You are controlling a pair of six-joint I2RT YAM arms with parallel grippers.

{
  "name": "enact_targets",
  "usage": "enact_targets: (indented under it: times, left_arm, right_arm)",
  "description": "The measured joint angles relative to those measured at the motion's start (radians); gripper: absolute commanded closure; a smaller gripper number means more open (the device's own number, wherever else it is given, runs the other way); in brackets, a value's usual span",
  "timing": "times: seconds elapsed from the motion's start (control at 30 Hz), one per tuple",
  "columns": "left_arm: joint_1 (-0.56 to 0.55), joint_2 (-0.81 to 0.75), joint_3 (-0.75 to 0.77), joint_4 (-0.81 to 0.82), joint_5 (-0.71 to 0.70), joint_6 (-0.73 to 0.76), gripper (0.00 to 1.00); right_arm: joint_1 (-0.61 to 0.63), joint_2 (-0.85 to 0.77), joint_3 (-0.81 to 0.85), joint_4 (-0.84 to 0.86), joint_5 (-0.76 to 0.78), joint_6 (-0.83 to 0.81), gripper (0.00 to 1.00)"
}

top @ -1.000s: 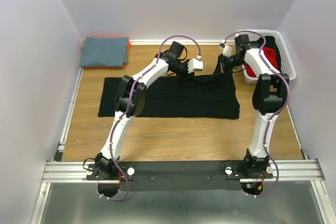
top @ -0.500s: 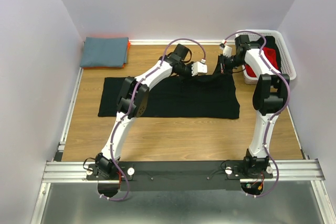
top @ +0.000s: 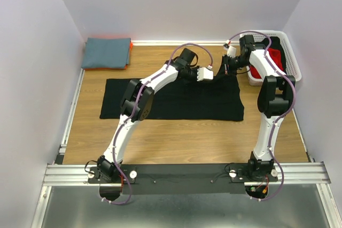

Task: Fold and stack the t-shirts
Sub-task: Fold the tshirt

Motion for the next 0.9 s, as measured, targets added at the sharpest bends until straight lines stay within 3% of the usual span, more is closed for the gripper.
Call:
enact_targets:
  times: [0.3,0.9]
  left_arm:
    - [-0.008,-0.023,-0.097,0.092,-0.036,0.013,1.00]
    - [-0.014,-0.286,-0.371,0.192,-0.088,0.019,1.00]
  right_arm:
    - [0.000,0.000,-0.007,0.000,-0.008,0.000,1.00]
    - [0.000,-0.099,-0.116,-0.035,-0.011,-0.043,1.00]
